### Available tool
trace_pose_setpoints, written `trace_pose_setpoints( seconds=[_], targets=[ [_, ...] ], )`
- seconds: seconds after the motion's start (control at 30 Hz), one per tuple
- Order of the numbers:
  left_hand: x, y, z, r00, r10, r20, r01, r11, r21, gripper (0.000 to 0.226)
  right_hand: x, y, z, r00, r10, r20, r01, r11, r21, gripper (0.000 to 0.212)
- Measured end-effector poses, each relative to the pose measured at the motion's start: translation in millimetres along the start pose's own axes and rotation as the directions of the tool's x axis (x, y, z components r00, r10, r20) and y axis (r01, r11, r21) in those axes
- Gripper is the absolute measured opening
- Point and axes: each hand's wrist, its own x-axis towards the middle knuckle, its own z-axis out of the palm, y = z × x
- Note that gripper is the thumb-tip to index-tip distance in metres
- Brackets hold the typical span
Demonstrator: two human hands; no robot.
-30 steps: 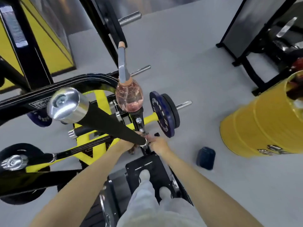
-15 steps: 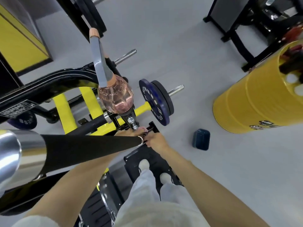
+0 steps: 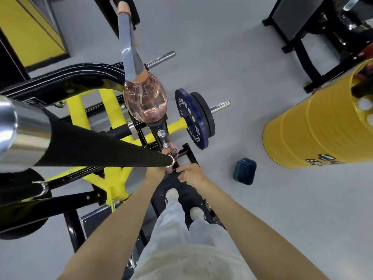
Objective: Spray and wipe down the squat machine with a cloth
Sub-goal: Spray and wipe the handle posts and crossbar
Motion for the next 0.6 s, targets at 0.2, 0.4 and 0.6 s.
trace_pose_setpoints(
  seconds=[0.2, 0.4, 0.6],
  targets=[
    [-19.7, -4.8, 6.9, 0.983, -0.024, -0.182, 0.008, 0.996, -0.091, 0.027, -10.9, -8.1, 7.7, 0.998, -0.036, -0.059, 0.04, 0.998, 0.057, 0.029],
    [-44.5, -5.5, -1.1, 0.997, -0.057, -0.053, 0.039, 0.952, -0.304, 0.037, -26.3, -3.1, 18.0, 0.966, -0.144, -0.217, 0.15, 0.989, 0.008, 0.035],
    [-63.5, -3.3, -4.7, 0.999, 0.023, -0.024, -0.03, 0.941, -0.336, 0.036, -43.8, -8.5, 21.5, 0.961, -0.16, -0.227, 0.172, 0.984, 0.035, 0.036]
  ],
)
